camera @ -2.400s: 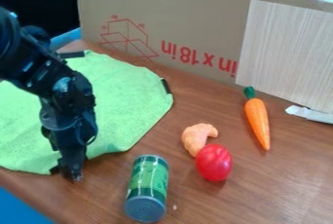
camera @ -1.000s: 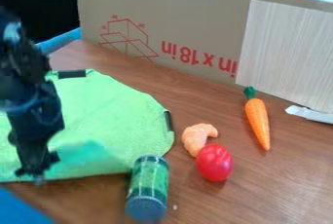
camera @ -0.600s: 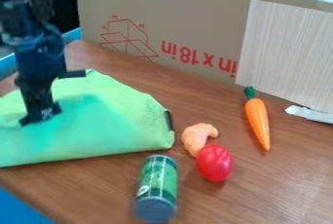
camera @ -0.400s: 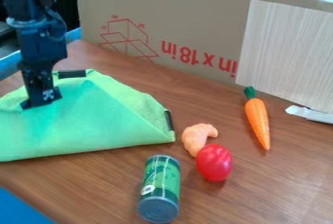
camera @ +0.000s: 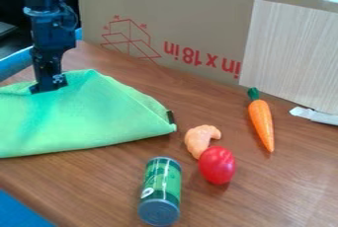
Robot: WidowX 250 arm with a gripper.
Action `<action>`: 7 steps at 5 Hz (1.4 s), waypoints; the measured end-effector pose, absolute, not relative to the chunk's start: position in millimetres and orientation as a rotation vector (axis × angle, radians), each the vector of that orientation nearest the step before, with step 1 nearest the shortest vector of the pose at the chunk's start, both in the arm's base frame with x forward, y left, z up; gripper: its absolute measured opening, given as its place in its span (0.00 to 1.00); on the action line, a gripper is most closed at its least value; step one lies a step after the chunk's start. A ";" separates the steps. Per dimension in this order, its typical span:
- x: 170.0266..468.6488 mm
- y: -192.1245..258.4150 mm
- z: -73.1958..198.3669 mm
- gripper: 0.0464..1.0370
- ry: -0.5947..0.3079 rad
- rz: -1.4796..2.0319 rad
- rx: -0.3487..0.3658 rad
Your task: Fold the cloth from bottom left to top right
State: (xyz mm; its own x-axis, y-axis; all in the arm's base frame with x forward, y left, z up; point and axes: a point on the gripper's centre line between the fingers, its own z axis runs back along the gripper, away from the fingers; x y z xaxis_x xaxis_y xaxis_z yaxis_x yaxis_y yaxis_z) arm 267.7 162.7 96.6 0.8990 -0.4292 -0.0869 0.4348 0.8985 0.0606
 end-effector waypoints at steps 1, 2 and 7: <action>285.3 174.9 88.2 0.02 0.081 -0.453 0.092; 298.0 179.4 83.3 0.02 0.053 -0.480 0.100; 342.7 205.2 77.8 0.02 -0.086 -0.522 0.150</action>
